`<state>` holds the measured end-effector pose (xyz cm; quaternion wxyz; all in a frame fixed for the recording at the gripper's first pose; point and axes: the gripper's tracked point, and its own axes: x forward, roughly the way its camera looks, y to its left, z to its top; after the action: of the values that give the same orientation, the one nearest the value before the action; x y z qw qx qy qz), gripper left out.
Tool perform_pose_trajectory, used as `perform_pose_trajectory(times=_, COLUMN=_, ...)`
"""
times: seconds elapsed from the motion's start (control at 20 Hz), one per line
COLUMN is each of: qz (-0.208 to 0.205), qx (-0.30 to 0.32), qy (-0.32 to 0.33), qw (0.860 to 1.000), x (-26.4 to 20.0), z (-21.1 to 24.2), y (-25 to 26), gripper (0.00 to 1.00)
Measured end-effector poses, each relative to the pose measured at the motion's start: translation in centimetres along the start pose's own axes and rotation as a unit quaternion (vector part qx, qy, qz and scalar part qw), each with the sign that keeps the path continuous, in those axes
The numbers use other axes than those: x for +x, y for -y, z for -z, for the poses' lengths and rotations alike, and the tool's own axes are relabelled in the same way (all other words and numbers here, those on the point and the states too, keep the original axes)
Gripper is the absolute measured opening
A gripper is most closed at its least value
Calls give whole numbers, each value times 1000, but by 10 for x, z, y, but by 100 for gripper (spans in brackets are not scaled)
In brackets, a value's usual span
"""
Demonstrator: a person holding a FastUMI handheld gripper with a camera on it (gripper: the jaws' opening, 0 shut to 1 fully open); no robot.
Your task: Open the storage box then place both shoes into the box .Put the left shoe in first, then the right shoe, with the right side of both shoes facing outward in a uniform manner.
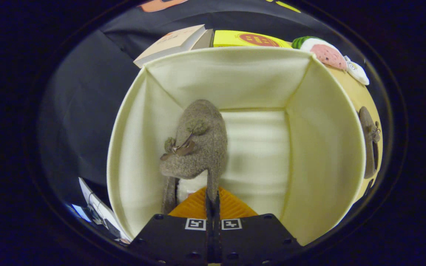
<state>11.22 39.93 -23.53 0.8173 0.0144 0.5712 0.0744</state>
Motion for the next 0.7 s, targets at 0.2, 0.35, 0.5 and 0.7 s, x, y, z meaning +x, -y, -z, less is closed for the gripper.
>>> perform_pose_trajectory(times=0.2, qz=4, qx=-16, qy=1, qw=1000, x=5, z=0, y=1, gripper=1)
perform_pose_trajectory(times=0.35, qz=-23, qx=-11, qy=-2, qw=1000, x=1, z=2, y=0, gripper=4)
perform_pose_trajectory(times=0.5, qz=-69, qx=6, qy=4, qw=998, x=-11, z=1, y=-5, gripper=29)
perform_pose_trajectory(times=0.7, qz=-62, qx=-7, qy=26, qw=998, x=-32, z=-4, y=6, gripper=65)
